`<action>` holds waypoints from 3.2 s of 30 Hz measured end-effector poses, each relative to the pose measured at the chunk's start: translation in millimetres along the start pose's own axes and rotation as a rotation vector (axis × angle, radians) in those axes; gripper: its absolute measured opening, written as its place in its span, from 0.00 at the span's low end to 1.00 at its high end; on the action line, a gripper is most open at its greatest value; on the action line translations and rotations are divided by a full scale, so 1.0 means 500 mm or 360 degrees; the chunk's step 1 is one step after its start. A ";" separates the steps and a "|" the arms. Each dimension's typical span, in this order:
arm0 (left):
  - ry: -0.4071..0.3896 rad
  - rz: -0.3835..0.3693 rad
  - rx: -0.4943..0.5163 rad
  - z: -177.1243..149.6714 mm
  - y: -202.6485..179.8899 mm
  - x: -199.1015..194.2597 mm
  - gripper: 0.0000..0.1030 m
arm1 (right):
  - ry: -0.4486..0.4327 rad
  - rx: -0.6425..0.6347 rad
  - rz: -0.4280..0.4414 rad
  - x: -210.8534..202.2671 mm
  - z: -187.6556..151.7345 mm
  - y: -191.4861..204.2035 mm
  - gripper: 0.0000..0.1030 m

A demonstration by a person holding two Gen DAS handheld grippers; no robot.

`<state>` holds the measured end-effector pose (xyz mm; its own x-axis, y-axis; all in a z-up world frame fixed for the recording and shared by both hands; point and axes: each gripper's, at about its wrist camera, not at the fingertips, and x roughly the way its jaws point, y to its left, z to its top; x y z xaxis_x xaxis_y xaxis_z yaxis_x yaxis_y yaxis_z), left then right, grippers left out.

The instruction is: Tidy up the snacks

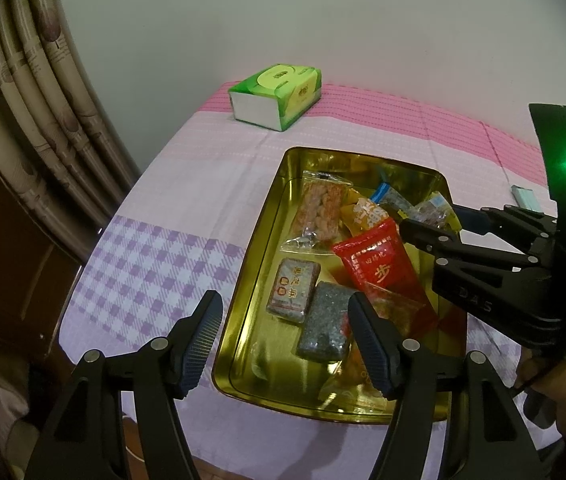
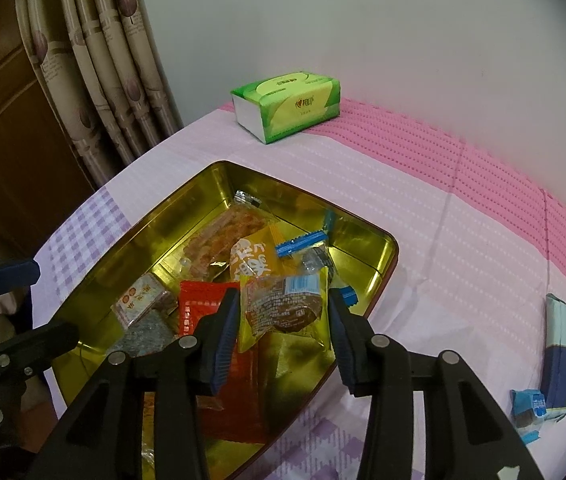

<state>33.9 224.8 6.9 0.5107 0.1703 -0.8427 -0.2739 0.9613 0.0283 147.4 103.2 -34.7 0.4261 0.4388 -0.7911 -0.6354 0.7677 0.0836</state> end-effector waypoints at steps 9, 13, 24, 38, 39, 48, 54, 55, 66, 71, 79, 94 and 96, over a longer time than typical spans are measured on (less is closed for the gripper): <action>0.0016 0.0007 -0.0016 0.001 0.011 0.006 0.64 | -0.0024 0.0019 0.0008 -0.012 0.001 -0.003 0.47; 0.0016 0.0011 -0.0014 0.002 0.010 0.007 0.64 | -0.0044 0.0044 -0.0002 -0.021 0.003 -0.005 0.47; 0.0000 0.0029 0.0022 0.000 0.001 0.000 0.64 | -0.0221 0.0205 -0.0049 -0.130 -0.064 -0.064 0.55; -0.0018 0.0088 0.0125 -0.010 -0.035 -0.007 0.66 | -0.0102 0.0581 -0.0541 -0.267 -0.334 -0.322 0.68; -0.0021 0.0091 0.0137 -0.011 -0.038 -0.008 0.66 | -0.0086 0.0610 -0.0575 -0.272 -0.351 -0.340 0.68; -0.0092 0.0179 0.0312 -0.029 -0.095 -0.025 0.69 | -0.0049 0.0853 -0.0745 -0.322 -0.480 -0.472 0.75; -0.0114 0.0174 0.0432 -0.037 -0.140 -0.040 0.73 | -0.0047 0.0869 -0.0804 -0.335 -0.502 -0.497 0.87; -0.0119 0.0173 0.0450 -0.037 -0.148 -0.041 0.73 | -0.0048 0.0870 -0.0808 -0.336 -0.506 -0.500 0.87; 0.0030 -0.0345 0.0757 -0.010 -0.337 -0.062 0.73 | -0.0106 0.0892 -0.0695 -0.343 -0.511 -0.507 0.99; 0.0153 -0.0654 0.0880 0.033 -0.454 -0.031 0.73 | -0.0159 0.0911 -0.0642 -0.352 -0.518 -0.508 0.99; 0.0482 -0.0788 0.0656 0.113 -0.552 0.109 0.67 | -0.0190 0.0866 -0.0555 -0.355 -0.517 -0.500 0.99; 0.0705 -0.0797 0.0349 0.129 -0.606 0.227 0.44 | -0.0233 0.0817 -0.0446 -0.359 -0.515 -0.493 0.99; 0.0664 -0.0731 0.0341 0.131 -0.608 0.230 0.28 | -0.0236 0.0816 -0.0443 -0.360 -0.515 -0.492 0.99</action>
<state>229.5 -33.6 -63.5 0.1662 -0.3249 -0.9310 0.0870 0.9453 -0.3143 61.3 -285.0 -69.0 0.6407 0.2209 -0.7353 -0.1112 0.9743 0.1958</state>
